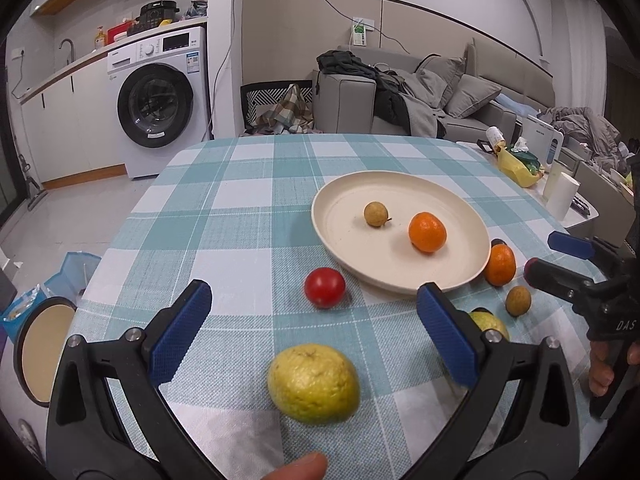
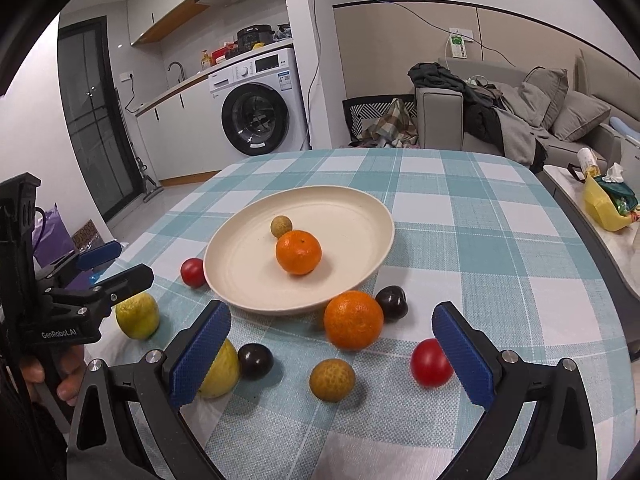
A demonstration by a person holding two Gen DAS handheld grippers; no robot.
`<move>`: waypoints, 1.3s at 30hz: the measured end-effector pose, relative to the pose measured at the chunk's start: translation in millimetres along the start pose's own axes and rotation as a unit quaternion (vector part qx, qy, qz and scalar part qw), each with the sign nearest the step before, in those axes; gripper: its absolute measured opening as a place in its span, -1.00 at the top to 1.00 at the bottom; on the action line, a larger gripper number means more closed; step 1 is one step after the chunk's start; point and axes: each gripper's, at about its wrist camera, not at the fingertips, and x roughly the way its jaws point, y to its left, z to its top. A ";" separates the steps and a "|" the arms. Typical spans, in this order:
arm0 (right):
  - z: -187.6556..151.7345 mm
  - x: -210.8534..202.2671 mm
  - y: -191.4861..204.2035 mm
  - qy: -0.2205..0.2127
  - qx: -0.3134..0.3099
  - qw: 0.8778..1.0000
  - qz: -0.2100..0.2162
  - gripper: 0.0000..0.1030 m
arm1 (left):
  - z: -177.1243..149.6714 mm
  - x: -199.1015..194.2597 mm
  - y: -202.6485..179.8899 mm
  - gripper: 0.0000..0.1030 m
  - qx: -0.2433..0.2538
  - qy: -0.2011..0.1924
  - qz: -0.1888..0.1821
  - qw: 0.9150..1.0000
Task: Organize fruits
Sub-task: 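Move both grippers back toward the remaining fruits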
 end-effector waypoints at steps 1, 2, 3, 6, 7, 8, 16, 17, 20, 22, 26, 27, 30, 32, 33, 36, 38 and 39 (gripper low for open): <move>-1.1 -0.2 0.6 0.003 -0.001 1.000 0.000 -1.00 | -0.7 -0.7 0.9 -0.98 -0.001 0.001 0.001 1.000; -2.1 -0.4 1.3 0.005 -0.002 1.000 -0.001 -1.00 | -1.3 -0.8 1.7 -0.98 -0.002 0.003 0.002 1.000; -3.5 -1.1 2.2 0.007 -0.005 1.000 -0.001 -1.00 | -1.5 -0.5 2.3 -0.98 -0.002 0.004 0.001 1.000; -8.6 -3.6 4.3 0.012 -0.011 1.000 -0.002 -1.00 | -3.1 -2.6 4.3 -0.98 -0.004 0.005 0.000 1.000; -10.8 -4.1 4.5 0.015 -0.011 1.000 -0.001 -1.00 | -4.1 -3.3 5.5 -0.98 -0.005 0.006 0.001 1.000; -13.0 -4.6 4.4 0.020 -0.012 1.000 0.001 -1.00 | -5.3 -4.2 6.9 -0.98 -0.005 0.007 0.001 1.000; -23.0 -13.8 -11.2 0.043 0.021 0.999 0.012 -0.95 | -6.3 -3.0 16.0 -0.98 -0.021 0.014 0.001 1.000; -23.6 -15.6 -11.5 0.042 0.022 0.999 0.014 -0.88 | -6.1 -2.4 16.2 -0.98 -0.021 0.014 0.002 1.000; -25.4 -18.8 -8.9 0.047 0.018 0.998 0.031 -0.63 | -6.4 -2.6 15.9 -0.98 -0.018 0.013 0.002 1.000; -27.4 -19.9 -5.4 0.051 0.012 0.998 0.038 -0.60 | -6.1 -2.3 16.1 -0.98 -0.017 0.015 0.000 1.000; -28.4 -16.7 0.4 0.059 0.003 0.997 0.046 -0.45 | -7.4 0.4 12.0 -0.98 -0.008 0.026 0.000 1.000; -29.2 -15.1 1.1 0.062 0.002 0.997 0.048 -0.41 | -8.1 0.6 10.9 -0.98 -0.006 0.028 0.000 1.000; -30.8 -9.0 4.3 0.074 -0.004 0.996 0.053 -0.28 | -10.8 0.1 8.2 -0.98 0.003 0.031 0.000 1.000; -30.9 -6.5 5.8 0.078 -0.003 0.995 0.059 -0.23 | -12.8 0.9 7.6 -0.98 0.006 0.037 0.005 0.999; -31.0 -5.7 6.3 0.079 -0.002 0.995 0.060 -0.23 | -14.2 1.9 7.2 -0.98 0.007 0.041 0.005 0.999; -31.1 -3.6 8.0 0.083 -0.006 0.995 0.053 -0.23 | -17.2 8.1 5.4 -0.98 0.015 0.060 0.011 0.998; -31.2 -1.7 7.9 0.086 -0.004 0.995 0.046 -0.23 | -18.8 12.4 5.0 -0.98 0.017 0.072 0.014 0.997; -31.5 -0.4 7.1 0.090 -0.002 0.995 0.044 -0.23 | -19.7 14.4 5.3 -0.98 0.018 0.078 0.014 0.997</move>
